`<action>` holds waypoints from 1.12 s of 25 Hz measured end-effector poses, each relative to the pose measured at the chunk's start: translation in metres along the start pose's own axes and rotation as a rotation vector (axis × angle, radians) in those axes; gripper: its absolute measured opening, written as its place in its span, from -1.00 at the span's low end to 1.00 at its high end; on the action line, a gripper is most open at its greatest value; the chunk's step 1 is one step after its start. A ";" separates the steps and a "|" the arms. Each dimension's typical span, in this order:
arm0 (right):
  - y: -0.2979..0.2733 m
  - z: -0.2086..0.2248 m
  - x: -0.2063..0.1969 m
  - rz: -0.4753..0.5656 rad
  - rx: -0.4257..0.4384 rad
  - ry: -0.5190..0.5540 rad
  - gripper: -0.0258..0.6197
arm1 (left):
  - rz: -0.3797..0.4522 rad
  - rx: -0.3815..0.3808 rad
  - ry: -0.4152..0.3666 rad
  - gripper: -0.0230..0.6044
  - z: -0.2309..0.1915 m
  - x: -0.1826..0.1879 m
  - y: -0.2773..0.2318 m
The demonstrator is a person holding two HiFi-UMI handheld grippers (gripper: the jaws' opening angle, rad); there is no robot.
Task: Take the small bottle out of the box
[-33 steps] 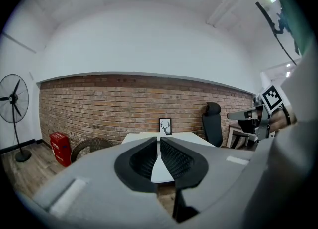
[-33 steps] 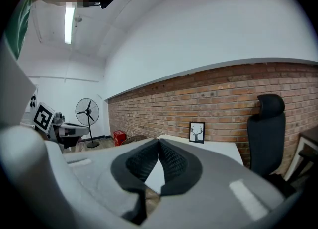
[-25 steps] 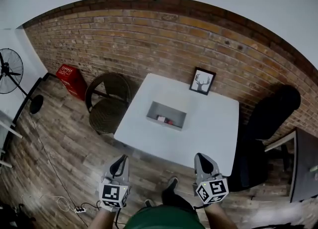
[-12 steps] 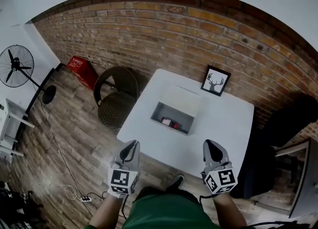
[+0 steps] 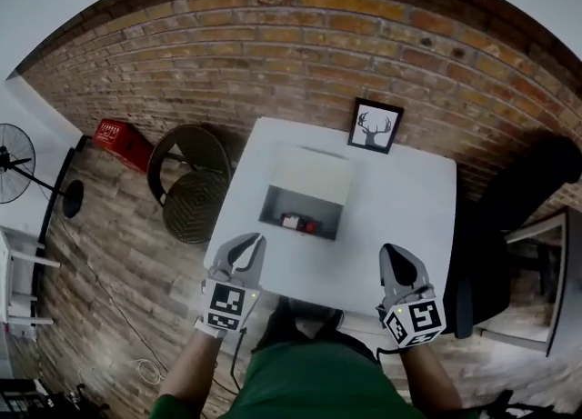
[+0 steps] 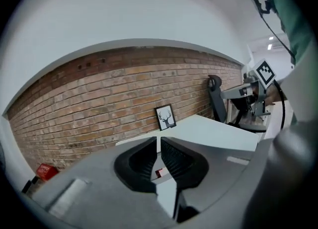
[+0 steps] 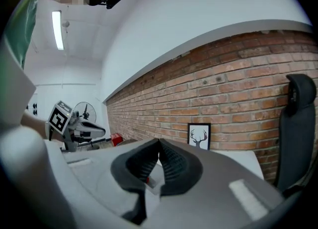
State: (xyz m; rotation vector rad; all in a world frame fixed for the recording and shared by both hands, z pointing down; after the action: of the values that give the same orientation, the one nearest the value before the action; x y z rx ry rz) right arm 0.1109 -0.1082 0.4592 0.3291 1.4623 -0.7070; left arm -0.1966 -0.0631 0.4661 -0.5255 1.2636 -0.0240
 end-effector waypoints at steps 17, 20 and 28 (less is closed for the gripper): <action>-0.006 -0.035 -0.019 -0.058 -0.392 -0.149 -0.91 | -0.291 -0.710 -0.417 -0.49 -0.014 -0.053 -0.158; 0.005 -0.042 -0.027 -0.057 -0.461 -0.179 -0.91 | -0.373 -0.821 -0.516 -0.47 -0.007 -0.064 -0.177; 0.040 -0.058 -0.044 -0.060 -0.615 -0.247 -0.91 | -0.517 -1.006 -0.644 -0.46 0.018 -0.073 -0.220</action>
State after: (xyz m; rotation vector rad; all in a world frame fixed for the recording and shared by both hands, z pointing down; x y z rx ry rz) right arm 0.0916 -0.0321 0.4869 -0.2685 1.3792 -0.3025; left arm -0.1444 -0.2287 0.6211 -1.5740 0.4020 0.3392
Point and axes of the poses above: the fingertips, and each gripper's own axes: y backward along the fingers, z to its right, x out of its top, the point moved 7 cm from there along y, backward along the fingers, and after that the axes turned 2 degrees about -x, right-handed, at the moved point
